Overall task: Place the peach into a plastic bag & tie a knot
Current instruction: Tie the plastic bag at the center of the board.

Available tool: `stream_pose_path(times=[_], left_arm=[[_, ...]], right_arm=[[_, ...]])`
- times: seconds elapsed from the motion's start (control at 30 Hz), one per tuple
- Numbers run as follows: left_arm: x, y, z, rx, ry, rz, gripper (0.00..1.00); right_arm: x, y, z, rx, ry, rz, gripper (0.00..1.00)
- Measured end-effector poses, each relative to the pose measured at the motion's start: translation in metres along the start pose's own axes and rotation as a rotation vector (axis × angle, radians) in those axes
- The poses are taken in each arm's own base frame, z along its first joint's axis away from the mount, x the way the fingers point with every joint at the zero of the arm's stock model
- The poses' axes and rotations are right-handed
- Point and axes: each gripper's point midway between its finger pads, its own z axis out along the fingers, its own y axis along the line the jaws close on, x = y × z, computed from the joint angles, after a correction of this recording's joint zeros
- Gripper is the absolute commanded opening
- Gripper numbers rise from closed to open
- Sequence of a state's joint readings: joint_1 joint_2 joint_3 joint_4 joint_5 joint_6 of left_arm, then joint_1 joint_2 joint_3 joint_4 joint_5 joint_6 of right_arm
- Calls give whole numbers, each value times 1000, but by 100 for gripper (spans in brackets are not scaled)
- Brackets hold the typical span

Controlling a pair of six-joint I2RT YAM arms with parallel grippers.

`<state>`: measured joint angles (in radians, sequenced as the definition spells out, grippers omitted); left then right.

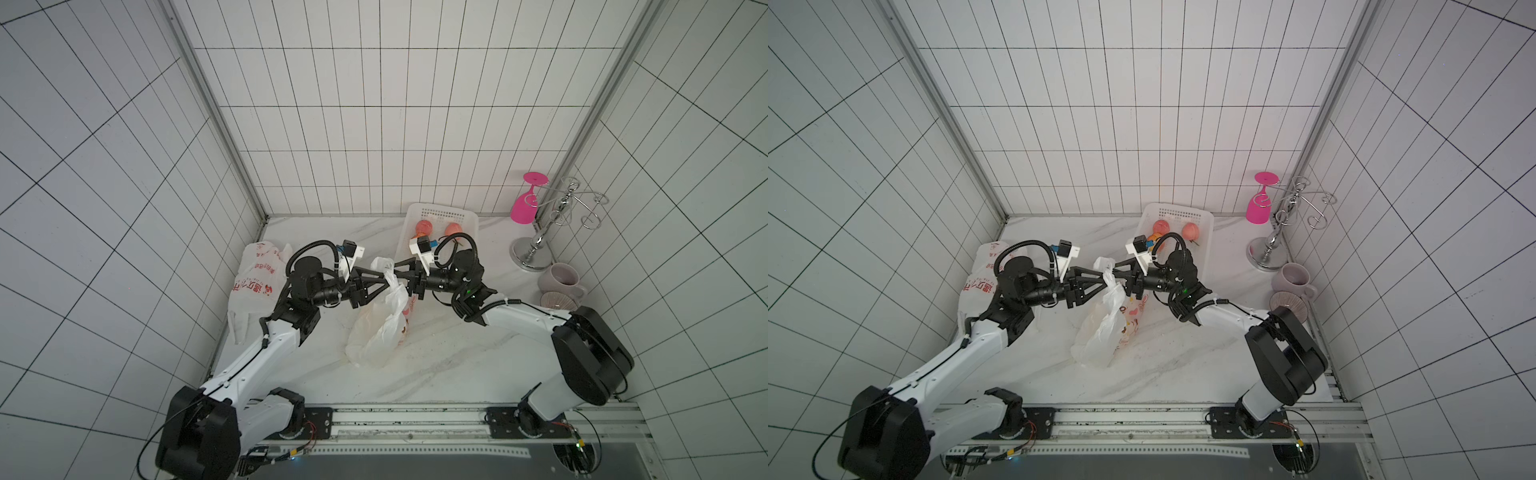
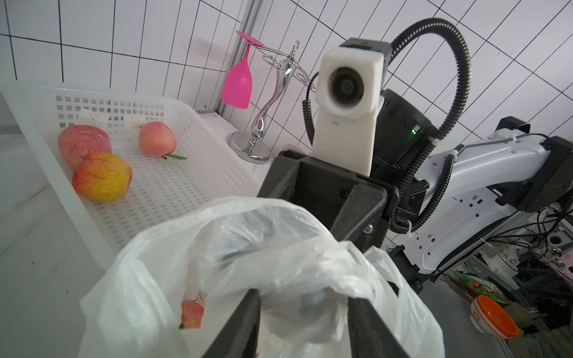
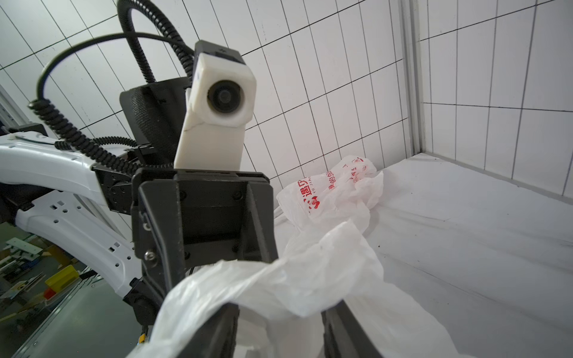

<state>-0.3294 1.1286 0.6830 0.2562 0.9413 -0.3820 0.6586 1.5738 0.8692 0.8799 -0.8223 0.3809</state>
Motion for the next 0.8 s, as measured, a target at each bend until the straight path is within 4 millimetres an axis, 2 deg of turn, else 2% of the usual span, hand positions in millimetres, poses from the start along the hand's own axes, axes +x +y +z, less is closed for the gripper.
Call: stream_pose_path(times=[0.3, 0.43, 0.53, 0.67, 0.8], left_arm=[[6, -6, 1, 29, 12, -11, 45], [6, -9, -1, 30, 11, -9, 61], [9, -9, -3, 15, 20, -15, 63], [11, -4, -8, -19, 26, -34, 61], [13, 0, -11, -39, 33, -53, 48]], right_arm=[[0, 2, 2, -6, -5, 21, 48], [-3, -1, 0, 1, -16, 17, 48], [-5, -1, -1, 2, -21, 17, 48], [-5, -1, -1, 1, -21, 21, 48], [-5, -2, -1, 5, -22, 21, 48]])
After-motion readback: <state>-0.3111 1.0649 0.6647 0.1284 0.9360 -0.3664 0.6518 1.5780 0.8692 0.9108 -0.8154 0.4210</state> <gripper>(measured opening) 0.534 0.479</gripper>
